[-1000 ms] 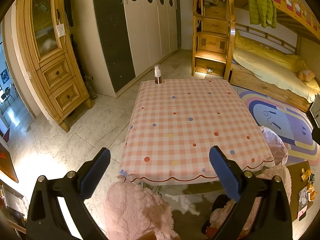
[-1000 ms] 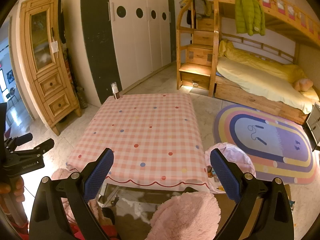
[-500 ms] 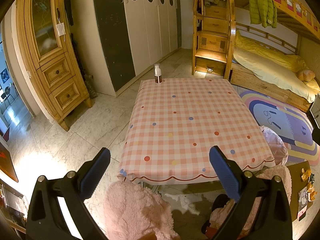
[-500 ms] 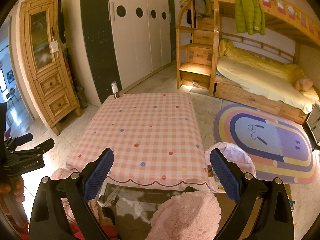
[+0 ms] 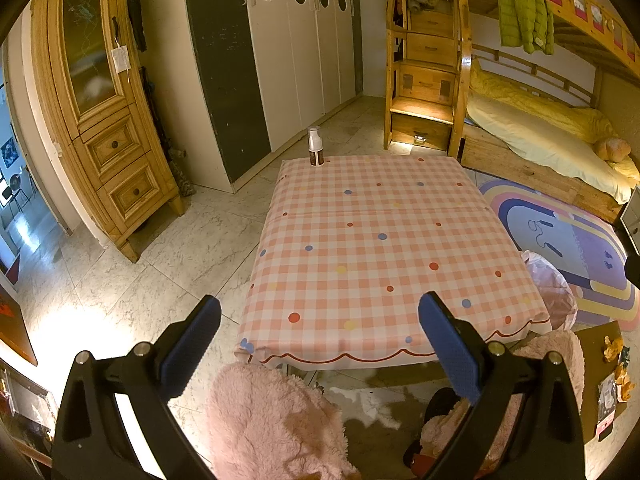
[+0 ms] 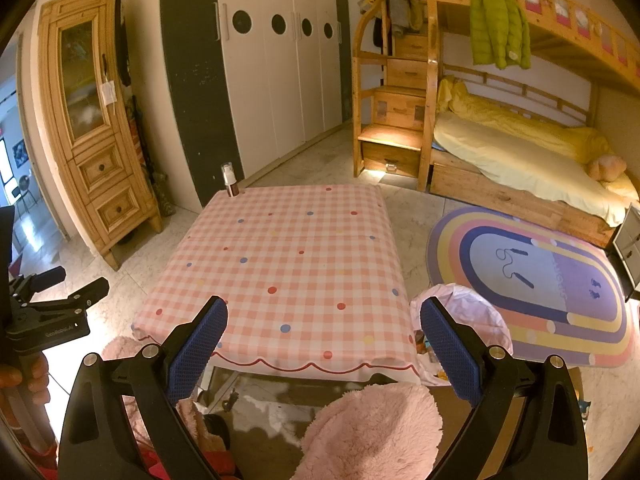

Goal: Collect trash

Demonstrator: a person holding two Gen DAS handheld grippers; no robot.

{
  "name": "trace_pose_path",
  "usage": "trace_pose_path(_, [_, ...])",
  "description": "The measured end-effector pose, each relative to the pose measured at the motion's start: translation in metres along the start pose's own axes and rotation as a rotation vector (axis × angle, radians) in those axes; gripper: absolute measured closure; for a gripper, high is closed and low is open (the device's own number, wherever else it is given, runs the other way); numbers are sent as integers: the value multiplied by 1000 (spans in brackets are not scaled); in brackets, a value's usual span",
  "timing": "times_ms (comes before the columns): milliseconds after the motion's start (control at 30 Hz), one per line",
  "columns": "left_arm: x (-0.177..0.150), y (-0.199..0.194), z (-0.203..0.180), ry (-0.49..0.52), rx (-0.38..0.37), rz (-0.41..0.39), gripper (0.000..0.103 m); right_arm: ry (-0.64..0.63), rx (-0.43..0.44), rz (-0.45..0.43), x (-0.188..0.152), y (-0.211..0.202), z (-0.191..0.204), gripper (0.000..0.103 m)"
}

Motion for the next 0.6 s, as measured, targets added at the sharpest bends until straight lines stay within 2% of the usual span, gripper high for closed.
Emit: trace_pose_path(600, [0,3,-8,25,5,-4,7,2,2,12,-8,4,2,7])
Point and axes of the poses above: each gripper's, at about its wrist camera, not at the fingertips, and y roughly the way its jaws point, z to its left, x to its top, the point moved 6 cm from there along y, roughly the way its jaws point, and after that the axes turned 2 degrees about z, right-handed, at the moved point
